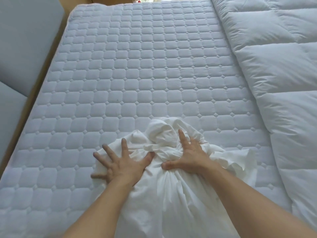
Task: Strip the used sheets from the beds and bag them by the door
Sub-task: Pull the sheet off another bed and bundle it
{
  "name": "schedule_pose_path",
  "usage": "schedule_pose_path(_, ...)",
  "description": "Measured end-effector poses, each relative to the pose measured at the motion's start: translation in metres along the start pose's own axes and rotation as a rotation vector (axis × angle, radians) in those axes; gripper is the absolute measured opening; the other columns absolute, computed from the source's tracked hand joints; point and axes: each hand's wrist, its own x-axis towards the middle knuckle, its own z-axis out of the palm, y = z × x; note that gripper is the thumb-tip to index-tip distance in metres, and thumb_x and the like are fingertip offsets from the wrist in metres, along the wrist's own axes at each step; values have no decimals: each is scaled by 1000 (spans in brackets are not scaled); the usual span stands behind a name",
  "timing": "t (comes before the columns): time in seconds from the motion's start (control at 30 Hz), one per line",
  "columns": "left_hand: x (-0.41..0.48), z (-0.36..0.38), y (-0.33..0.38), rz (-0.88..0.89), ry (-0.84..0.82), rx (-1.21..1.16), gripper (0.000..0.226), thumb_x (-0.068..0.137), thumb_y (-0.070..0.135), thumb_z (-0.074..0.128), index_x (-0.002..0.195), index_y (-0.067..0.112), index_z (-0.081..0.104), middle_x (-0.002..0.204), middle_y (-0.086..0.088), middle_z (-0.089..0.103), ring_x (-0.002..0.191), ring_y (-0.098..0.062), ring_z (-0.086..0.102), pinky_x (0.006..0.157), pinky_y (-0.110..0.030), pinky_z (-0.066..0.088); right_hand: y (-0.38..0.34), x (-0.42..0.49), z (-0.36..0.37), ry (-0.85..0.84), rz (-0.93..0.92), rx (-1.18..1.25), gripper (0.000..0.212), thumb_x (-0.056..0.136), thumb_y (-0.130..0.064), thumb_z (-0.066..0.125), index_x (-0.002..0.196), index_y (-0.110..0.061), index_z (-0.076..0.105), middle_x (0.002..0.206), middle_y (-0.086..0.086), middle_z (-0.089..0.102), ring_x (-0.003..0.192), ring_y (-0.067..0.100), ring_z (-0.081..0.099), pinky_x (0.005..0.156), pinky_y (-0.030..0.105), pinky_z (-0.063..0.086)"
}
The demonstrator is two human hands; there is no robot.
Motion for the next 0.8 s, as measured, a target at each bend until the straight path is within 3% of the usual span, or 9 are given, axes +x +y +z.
schedule_pose_path(0.1, 1, -4, -5, -97, -167, -197, 141, 23, 111, 28, 146, 57, -15, 159, -9, -31, 143, -43, -28, 110, -72, 1, -2, -4, -2, -6, -1, 10, 152, 24, -97, 65, 143, -58, -21, 165, 2, 5, 152, 26, 7, 120, 49, 19)
schedule_pose_path(0.2, 11, -11, -13, -48, -250, -369, 142, 24, 106, 49, 151, 56, 8, 164, -12, -1, 149, -41, 7, 120, -57, 13, -4, -6, -5, -37, 29, 75, 154, 23, -96, 67, 146, -57, -16, 161, 5, 21, 146, 27, 26, 115, 43, 31)
schedule_pose_path(0.3, 16, -11, -22, 15, -252, -534, 124, 27, 96, 68, 137, 43, 46, 144, -7, 42, 129, -32, 48, 108, -47, 41, -4, -12, -2, -60, 20, 193, 153, 21, -94, 69, 148, -56, -8, 153, 4, 36, 138, 24, 40, 107, 35, 38)
schedule_pose_path(0.37, 14, -9, -27, 80, -272, -742, 102, 27, 84, 80, 116, 37, 62, 122, 3, 64, 105, -17, 66, 86, -31, 56, -1, -21, 5, -48, -31, 338, 147, 25, -86, 79, 149, -58, 6, 148, -7, 46, 133, 18, 47, 108, 35, 41)
schedule_pose_path(0.43, 7, -11, -29, 178, -326, -918, 89, 27, 72, 88, 104, 32, 68, 99, 10, 76, 84, -6, 72, 60, -15, 55, -1, -33, 13, -47, -102, 537, 131, 31, -69, 92, 145, -57, 27, 132, -19, 59, 121, 8, 58, 100, 32, 49)
schedule_pose_path(0.57, -5, -34, -14, 361, -356, -1039, 59, 41, 56, 90, 93, 32, 75, 94, 5, 77, 84, -15, 74, 57, -18, 54, -11, -55, 12, -7, -229, 797, 93, 42, -37, 98, 122, -52, 54, 106, -18, 72, 94, 3, 70, 70, 15, 55)
schedule_pose_path(0.67, -13, -87, 18, 586, -272, -1069, 49, 43, 49, 88, 90, 39, 74, 93, 7, 77, 84, -13, 74, 60, -21, 55, -35, -65, -28, 169, -322, 819, 82, 34, -43, 96, 105, -58, 57, 101, -21, 72, 90, 0, 69, 68, 13, 53)
schedule_pose_path(0.8, -22, -184, 67, 930, -33, -1012, 58, 43, 53, 88, 97, 41, 68, 98, 10, 73, 84, -6, 70, 65, -18, 53, -73, -62, -101, 471, -502, 769, 107, 21, -62, 93, 117, -56, 47, 113, -25, 65, 105, -6, 62, 83, 12, 49)
